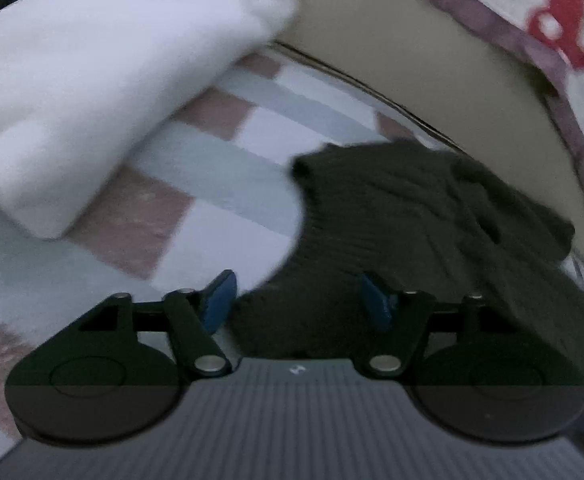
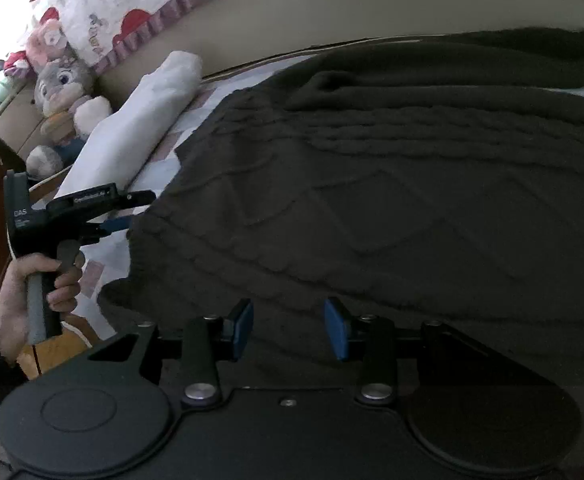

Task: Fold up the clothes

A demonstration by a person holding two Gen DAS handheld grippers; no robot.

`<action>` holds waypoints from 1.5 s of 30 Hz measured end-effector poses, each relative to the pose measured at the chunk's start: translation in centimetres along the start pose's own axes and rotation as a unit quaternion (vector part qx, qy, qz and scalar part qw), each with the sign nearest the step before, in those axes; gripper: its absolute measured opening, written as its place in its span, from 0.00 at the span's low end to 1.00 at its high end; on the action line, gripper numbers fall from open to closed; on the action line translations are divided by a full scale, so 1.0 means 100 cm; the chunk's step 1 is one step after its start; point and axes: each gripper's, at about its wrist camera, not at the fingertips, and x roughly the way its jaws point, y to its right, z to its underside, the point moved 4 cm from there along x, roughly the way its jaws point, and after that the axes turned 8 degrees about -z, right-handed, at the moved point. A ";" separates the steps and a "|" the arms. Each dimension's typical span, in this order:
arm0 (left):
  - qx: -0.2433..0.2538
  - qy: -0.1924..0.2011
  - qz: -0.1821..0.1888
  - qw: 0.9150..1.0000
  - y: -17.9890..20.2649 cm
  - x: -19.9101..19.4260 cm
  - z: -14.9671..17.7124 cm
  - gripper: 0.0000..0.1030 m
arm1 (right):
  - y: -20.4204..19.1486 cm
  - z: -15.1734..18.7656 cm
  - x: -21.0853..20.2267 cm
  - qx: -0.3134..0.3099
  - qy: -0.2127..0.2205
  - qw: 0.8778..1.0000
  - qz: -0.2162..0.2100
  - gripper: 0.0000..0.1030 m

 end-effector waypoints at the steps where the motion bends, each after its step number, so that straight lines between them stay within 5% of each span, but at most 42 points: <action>1: 0.023 0.007 -0.003 1.000 0.007 0.001 0.003 0.08 | 0.002 0.002 -0.002 0.001 0.002 1.000 0.004 0.44; 6: 0.081 0.090 -0.104 0.987 0.005 -0.037 -0.008 0.07 | 0.014 0.012 -0.027 0.007 0.022 0.999 0.035 0.43; 11: 0.082 0.070 -0.124 0.986 -0.013 -0.039 0.000 0.06 | 0.046 0.031 -0.079 0.050 0.087 0.990 0.095 0.43; 14: 0.079 0.063 -0.102 0.990 -0.002 -0.047 0.008 0.07 | 0.069 0.047 -0.105 0.073 0.102 0.984 0.126 0.43; 21: 0.116 0.073 0.039 0.990 0.038 -0.111 0.041 0.15 | 0.098 0.074 -0.151 0.114 0.110 0.974 0.159 0.52; 26: 0.145 0.045 0.100 0.983 0.052 -0.133 0.068 0.40 | 0.110 0.092 -0.166 0.154 0.122 0.964 0.180 0.56; 28: 0.155 0.028 0.100 0.982 0.055 -0.135 0.077 0.49 | 0.114 0.097 -0.173 0.162 0.124 0.961 0.187 0.56; 34: 0.165 0.009 0.103 0.981 0.062 -0.137 0.092 0.51 | 0.135 0.108 -0.181 0.205 0.136 0.951 0.187 0.57; 38: 0.156 -0.011 0.117 0.981 0.071 -0.134 0.098 0.52 | 0.141 0.102 -0.173 0.209 0.136 0.951 0.185 0.66; 41: 0.183 -0.014 0.134 0.974 0.084 -0.133 0.108 0.62 | 0.147 0.100 -0.160 0.210 0.129 0.950 0.189 0.71; 45: 0.219 -0.026 0.095 0.971 0.096 -0.112 0.122 0.66 | 0.155 0.096 -0.140 0.207 0.106 0.951 0.206 0.78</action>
